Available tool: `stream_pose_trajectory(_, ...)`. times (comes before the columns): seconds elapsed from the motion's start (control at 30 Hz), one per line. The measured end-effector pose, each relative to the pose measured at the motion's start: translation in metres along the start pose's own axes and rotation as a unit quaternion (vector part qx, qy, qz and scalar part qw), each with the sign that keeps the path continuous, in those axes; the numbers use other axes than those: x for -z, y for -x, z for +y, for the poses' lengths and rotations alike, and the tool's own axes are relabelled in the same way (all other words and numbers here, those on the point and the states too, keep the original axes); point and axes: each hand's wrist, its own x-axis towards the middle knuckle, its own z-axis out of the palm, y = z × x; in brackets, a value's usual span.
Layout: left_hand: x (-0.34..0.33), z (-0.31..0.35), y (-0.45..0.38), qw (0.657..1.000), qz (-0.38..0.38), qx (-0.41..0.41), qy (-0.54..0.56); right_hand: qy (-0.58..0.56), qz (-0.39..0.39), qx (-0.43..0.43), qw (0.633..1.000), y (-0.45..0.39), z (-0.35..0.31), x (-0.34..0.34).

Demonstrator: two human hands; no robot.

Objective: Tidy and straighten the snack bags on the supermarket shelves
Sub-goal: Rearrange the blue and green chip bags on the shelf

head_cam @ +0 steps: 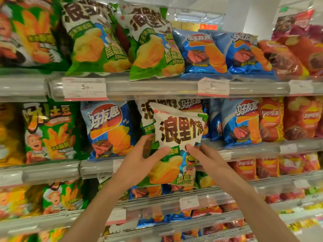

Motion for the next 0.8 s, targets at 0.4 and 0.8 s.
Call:
stream_pose_trajectory(0.4,0.114,-0.023,0.06,0.986,0.161,0.036,-0.029,0.096,-0.128,0.109,0.981,-0.022,-0.046,-0.117)
stream_pose_trajectory(0.8,0.169,-0.044,0.094,0.966,0.249,0.067,-0.032,0.133,0.041,0.146,0.979,-0.058,-0.051,-0.164)
